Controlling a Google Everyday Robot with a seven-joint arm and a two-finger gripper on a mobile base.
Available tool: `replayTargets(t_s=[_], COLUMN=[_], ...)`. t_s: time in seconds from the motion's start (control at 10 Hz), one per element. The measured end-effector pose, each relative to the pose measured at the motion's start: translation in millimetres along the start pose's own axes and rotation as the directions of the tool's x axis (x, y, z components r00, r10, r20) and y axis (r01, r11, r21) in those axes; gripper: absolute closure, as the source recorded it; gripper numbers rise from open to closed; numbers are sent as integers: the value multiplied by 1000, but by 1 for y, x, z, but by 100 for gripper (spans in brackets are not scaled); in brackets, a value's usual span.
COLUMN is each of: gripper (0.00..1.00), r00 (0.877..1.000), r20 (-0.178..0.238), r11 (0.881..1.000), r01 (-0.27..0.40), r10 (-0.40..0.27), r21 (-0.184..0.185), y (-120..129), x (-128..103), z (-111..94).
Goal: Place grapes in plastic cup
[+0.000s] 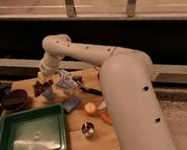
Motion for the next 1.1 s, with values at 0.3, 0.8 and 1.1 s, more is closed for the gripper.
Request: replayTargets(t_s=[0.3, 0.8, 1.1], gripper=[100, 100, 100], r00=[1000, 993, 992], r20=[19, 118, 124], r11=[1000, 999, 997], r01=[-14, -7, -7], r10=[14, 3, -1], r21=[11, 34, 71], y=[-6, -3, -4], x=[0, -11, -11], z=[-7, -42, -53])
